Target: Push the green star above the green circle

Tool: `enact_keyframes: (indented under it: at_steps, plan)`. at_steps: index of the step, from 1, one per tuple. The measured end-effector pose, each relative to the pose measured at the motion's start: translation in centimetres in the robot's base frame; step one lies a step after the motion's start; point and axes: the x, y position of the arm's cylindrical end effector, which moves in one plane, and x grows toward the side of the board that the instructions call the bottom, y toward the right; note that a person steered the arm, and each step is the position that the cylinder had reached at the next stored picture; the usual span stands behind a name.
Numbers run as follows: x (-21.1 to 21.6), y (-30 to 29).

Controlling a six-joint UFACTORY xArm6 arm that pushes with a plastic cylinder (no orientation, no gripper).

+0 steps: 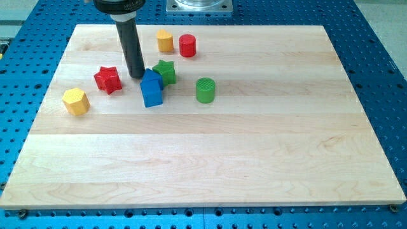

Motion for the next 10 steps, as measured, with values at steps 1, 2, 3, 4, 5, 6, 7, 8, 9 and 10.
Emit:
enact_keyframes:
  at_steps: [1, 2, 3, 4, 5, 6, 7, 8, 9, 10]
  plan:
    - [1.8, 4.1]
    - [2.1, 4.2]
    - [2.1, 4.2]
    - [2.1, 4.3]
    - [2.1, 6.5]
    - [1.9, 9.2]
    - [0.7, 9.2]
    - [-0.4, 9.5]
    - [-0.4, 9.5]
    - [-0.4, 10.1]
